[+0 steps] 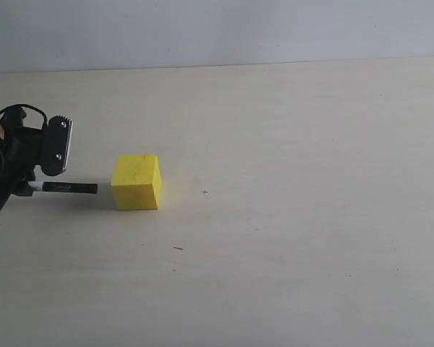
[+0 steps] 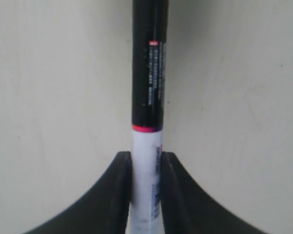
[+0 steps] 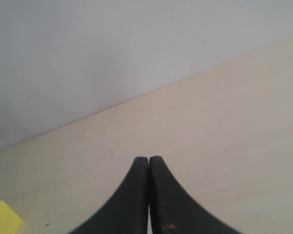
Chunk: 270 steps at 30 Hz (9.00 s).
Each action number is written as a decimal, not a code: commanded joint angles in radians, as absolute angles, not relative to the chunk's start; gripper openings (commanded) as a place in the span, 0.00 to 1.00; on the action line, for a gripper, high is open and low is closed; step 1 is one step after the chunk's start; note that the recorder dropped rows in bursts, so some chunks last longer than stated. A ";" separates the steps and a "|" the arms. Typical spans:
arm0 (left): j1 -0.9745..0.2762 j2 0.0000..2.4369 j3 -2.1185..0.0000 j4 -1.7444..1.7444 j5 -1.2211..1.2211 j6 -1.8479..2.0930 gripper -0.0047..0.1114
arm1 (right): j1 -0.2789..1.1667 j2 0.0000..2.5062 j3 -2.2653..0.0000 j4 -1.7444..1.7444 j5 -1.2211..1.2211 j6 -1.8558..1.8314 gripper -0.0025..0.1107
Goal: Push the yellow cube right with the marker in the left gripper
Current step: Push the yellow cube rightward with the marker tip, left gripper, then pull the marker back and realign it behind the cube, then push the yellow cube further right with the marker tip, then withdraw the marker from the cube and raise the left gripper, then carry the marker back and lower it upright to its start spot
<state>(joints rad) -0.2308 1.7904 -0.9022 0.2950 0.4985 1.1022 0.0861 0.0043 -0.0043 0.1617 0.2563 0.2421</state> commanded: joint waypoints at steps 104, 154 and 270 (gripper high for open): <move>-0.603 1.968 -1.116 0.059 0.504 0.939 0.04 | 0.080 0.000 0.000 0.158 0.241 0.237 0.03; -0.789 2.171 -1.523 0.078 0.632 0.847 0.04 | 0.080 0.000 0.000 0.158 0.241 0.237 0.03; -0.742 2.103 -1.596 0.094 0.916 -0.741 0.04 | 0.080 0.000 0.000 0.158 0.241 0.237 0.03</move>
